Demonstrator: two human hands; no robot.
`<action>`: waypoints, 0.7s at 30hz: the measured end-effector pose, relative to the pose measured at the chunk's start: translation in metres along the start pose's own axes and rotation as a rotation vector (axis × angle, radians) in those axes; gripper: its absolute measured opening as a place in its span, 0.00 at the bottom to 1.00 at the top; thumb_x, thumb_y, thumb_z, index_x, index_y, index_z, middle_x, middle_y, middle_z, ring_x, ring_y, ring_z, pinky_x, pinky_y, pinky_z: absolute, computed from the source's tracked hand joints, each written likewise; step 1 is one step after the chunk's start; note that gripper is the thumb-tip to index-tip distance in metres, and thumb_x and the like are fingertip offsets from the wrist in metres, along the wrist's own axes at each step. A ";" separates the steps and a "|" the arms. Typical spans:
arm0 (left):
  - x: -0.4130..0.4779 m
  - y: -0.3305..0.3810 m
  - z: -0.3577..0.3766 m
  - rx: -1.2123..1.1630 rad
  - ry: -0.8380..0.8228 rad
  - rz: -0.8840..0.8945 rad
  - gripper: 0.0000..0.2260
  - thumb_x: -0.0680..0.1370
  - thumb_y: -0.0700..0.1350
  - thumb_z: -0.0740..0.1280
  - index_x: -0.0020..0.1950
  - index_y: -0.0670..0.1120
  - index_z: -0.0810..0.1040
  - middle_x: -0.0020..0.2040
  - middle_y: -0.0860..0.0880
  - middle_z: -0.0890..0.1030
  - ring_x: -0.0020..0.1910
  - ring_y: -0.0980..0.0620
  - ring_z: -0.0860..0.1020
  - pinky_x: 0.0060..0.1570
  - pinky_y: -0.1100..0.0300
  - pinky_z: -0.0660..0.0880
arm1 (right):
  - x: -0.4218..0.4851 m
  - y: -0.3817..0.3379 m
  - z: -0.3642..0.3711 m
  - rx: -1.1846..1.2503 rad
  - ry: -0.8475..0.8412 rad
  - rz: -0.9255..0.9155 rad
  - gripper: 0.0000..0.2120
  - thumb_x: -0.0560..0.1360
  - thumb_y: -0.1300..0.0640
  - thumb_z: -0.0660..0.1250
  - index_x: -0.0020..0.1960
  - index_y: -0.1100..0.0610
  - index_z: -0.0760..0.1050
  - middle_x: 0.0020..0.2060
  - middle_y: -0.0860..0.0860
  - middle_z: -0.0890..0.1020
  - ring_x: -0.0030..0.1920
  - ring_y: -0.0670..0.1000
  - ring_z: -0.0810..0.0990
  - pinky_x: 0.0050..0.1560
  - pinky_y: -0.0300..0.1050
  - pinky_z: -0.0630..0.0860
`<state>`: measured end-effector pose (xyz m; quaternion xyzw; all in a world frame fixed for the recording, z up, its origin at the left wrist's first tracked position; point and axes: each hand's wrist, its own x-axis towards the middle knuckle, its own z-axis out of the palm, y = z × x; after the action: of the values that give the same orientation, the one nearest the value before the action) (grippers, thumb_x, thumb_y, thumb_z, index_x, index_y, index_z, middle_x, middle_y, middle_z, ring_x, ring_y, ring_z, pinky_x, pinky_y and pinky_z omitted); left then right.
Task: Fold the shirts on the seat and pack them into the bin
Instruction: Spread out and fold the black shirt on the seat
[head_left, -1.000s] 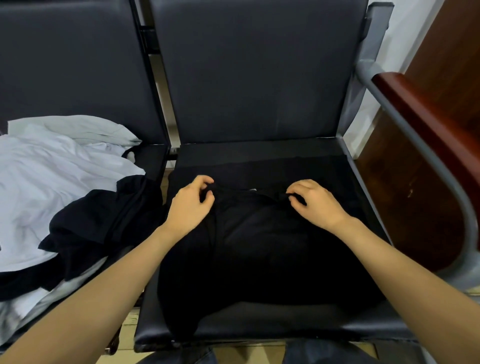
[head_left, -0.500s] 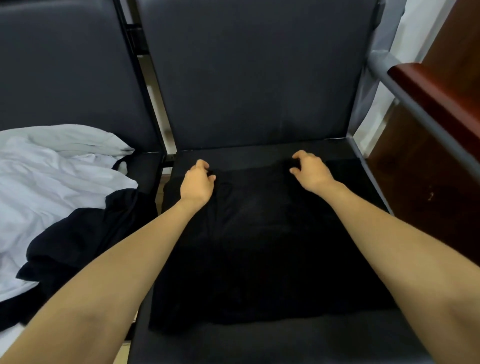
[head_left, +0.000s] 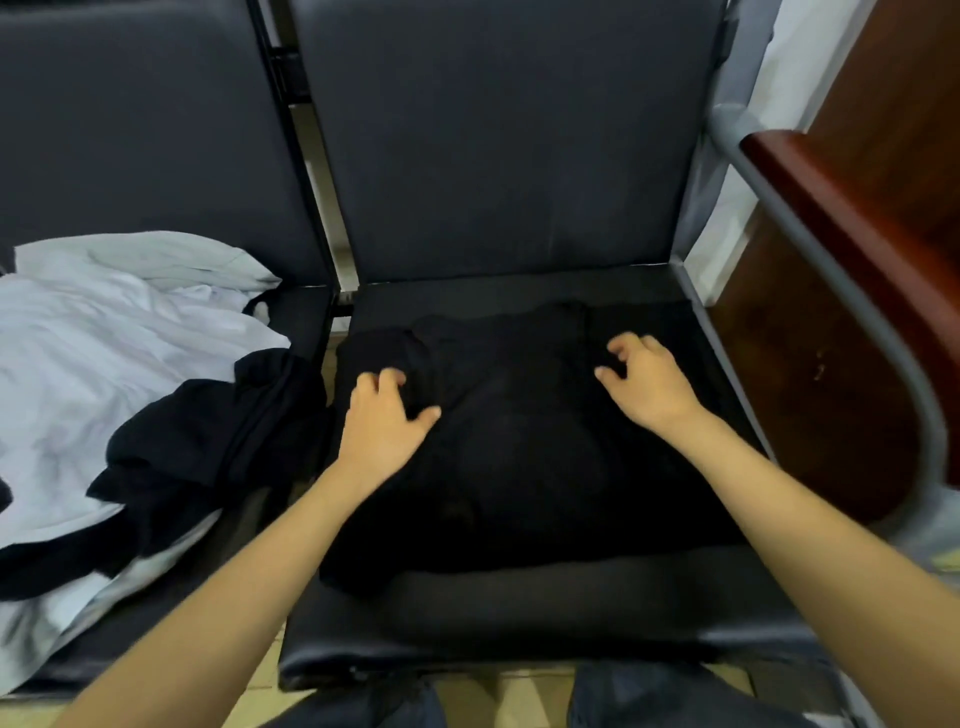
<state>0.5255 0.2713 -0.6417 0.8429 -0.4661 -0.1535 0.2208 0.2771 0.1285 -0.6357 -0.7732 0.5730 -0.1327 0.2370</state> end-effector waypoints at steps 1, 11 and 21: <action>-0.018 -0.005 -0.005 -0.009 -0.008 -0.046 0.28 0.73 0.52 0.72 0.67 0.41 0.67 0.64 0.40 0.67 0.65 0.39 0.66 0.64 0.50 0.65 | -0.020 0.006 -0.005 -0.036 -0.019 0.024 0.21 0.77 0.51 0.66 0.66 0.59 0.69 0.60 0.58 0.73 0.63 0.60 0.71 0.61 0.51 0.70; -0.116 -0.037 -0.029 -0.016 -0.193 -0.385 0.32 0.70 0.59 0.72 0.64 0.38 0.71 0.64 0.39 0.71 0.65 0.39 0.69 0.62 0.50 0.68 | -0.153 0.030 -0.022 -0.088 -0.153 0.145 0.43 0.70 0.39 0.71 0.75 0.56 0.54 0.72 0.56 0.61 0.73 0.59 0.59 0.69 0.54 0.64; -0.138 -0.055 -0.059 -0.639 0.070 -0.338 0.13 0.79 0.47 0.65 0.60 0.41 0.74 0.54 0.47 0.78 0.56 0.48 0.75 0.55 0.55 0.70 | -0.165 0.053 -0.036 0.099 0.099 0.135 0.14 0.81 0.56 0.59 0.58 0.64 0.76 0.50 0.61 0.80 0.49 0.59 0.78 0.45 0.48 0.71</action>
<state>0.5208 0.4282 -0.6121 0.8012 -0.2409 -0.2966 0.4605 0.1653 0.2652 -0.6211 -0.7126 0.6276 -0.1827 0.2549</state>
